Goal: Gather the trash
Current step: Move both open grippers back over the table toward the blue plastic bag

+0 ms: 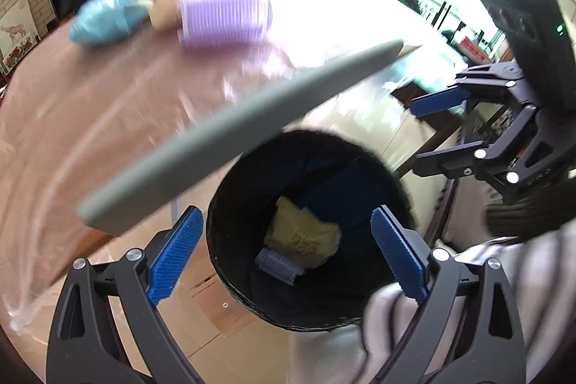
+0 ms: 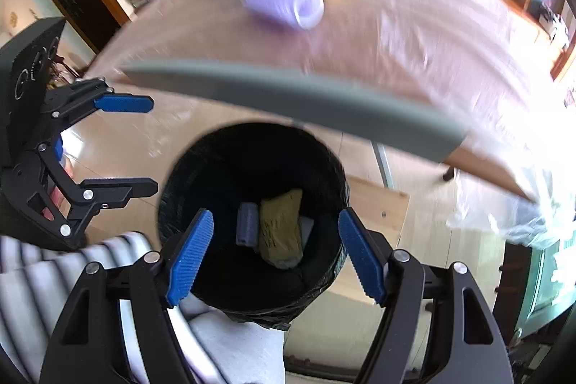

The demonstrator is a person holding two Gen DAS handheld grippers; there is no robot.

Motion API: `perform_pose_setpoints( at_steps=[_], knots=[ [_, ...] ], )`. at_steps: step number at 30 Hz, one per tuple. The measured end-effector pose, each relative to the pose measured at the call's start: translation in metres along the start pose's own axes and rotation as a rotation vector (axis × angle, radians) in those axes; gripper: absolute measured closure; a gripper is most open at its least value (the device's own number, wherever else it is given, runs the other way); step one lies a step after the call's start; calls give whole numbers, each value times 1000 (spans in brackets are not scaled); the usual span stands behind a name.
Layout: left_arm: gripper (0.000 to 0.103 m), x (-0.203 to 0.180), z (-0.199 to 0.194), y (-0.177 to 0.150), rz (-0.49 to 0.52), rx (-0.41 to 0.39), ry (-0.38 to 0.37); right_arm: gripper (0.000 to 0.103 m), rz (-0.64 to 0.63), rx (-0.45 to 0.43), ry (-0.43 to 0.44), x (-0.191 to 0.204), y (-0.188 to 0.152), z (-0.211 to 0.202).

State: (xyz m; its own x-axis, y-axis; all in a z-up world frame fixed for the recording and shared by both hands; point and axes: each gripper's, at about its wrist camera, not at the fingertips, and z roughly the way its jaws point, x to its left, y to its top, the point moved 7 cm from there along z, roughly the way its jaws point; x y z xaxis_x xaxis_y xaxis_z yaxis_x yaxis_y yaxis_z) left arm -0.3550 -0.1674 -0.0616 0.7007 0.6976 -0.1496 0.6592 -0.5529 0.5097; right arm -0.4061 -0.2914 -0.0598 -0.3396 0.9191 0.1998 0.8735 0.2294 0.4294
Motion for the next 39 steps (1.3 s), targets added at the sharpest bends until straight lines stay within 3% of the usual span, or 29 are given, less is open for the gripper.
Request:
perform_pose_setpoints(
  at_steps=[4,6,9,14,21,24,29,39],
  knots=[
    [1,8,-46,20,-23,-117,-26,14,-41,-137,-46,3,28,-38],
    [1,22,-65,37,-46,-189,24,7,-54,-184,-82,-2,45,-46],
    [1,58,-70,61,-112,-216,120,7,-72,-243,-105,-6,73,-47],
    [1,123,-53,91,-250,-189,231,7,-79,-247,-104,-10,112,-20],
    [1,176,-21,135,-343,-147,179,7,-81,-221,-65,-7,148,14],
    [2,198,-2,146,-401,-110,188,7,-73,-213,-52,-8,158,23],
    [2,225,16,158,-495,-96,131,7,-74,-206,-36,-7,165,33],
    [2,236,38,167,-483,-68,152,7,-101,-185,-13,0,163,47]
  ],
)
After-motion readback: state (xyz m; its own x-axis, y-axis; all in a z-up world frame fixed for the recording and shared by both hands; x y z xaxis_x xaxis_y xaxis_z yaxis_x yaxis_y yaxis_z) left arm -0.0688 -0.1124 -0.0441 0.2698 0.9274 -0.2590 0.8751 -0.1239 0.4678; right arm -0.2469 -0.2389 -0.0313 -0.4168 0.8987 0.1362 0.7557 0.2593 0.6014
